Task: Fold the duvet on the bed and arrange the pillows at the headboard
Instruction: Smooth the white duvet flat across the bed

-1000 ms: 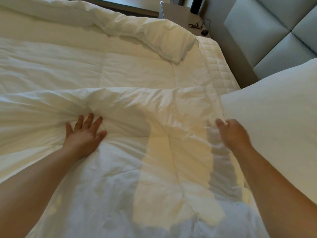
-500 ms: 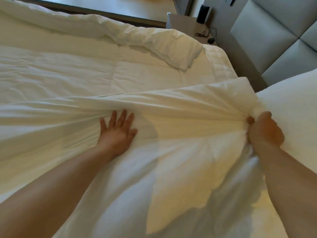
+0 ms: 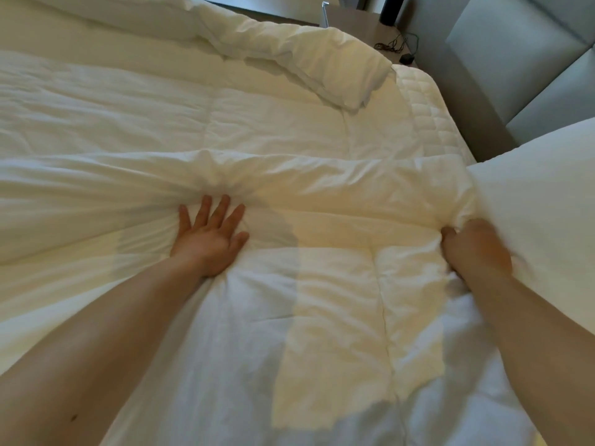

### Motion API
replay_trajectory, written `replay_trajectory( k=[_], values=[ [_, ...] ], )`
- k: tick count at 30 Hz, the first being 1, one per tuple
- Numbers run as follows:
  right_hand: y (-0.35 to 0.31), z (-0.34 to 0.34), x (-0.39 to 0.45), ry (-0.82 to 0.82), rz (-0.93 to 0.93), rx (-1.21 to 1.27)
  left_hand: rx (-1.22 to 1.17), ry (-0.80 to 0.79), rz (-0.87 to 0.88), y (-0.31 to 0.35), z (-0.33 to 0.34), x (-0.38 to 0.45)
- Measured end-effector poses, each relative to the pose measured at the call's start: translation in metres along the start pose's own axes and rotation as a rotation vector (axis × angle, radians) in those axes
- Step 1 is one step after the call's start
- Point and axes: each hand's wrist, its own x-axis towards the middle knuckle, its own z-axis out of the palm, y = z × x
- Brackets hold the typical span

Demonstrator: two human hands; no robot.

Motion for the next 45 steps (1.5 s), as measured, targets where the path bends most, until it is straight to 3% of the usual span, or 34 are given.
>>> replay_trajectory(
  k=[4,6,8,11,12,16,23,29,36,41,45],
  values=[
    [-0.031,0.001,-0.063,0.198,-0.441,-0.002,-0.036,-0.081,0.035,0.001,-0.009,-0.009],
    [-0.054,0.006,-0.117,0.169,-0.656,0.054,-0.039,-0.097,0.068,-0.001,-0.019,-0.021],
    [-0.076,0.014,-0.169,0.008,-0.755,0.055,-0.017,-0.083,0.092,-0.004,-0.025,-0.037],
    [-0.083,0.038,-0.215,-0.399,-0.685,-0.042,0.044,-0.046,0.083,-0.014,-0.030,-0.071],
    [-0.081,0.045,-0.220,-0.449,-0.656,-0.072,0.071,-0.056,0.062,-0.020,-0.031,-0.082],
    [-0.098,0.036,-0.222,-0.479,-0.592,-0.091,0.138,-0.078,-0.079,-0.056,-0.040,-0.125],
    [-0.160,0.011,-0.257,-0.555,-0.698,-0.005,0.101,-0.143,-0.312,-0.144,-0.057,-0.168],
    [-0.210,0.026,-0.324,-0.589,-0.734,-0.025,0.146,-0.104,-0.247,-0.203,-0.057,-0.181],
    [-0.291,0.047,-0.399,-0.574,-0.595,-0.028,0.153,0.080,-0.053,-0.310,-0.083,-0.176],
    [-0.364,0.050,-0.443,-0.577,-0.499,0.020,0.001,0.134,-0.175,-0.419,-0.110,-0.159],
    [-0.403,0.056,-0.461,-0.636,-0.493,-0.025,0.010,0.037,-0.297,-0.501,-0.117,-0.148]
  ],
)
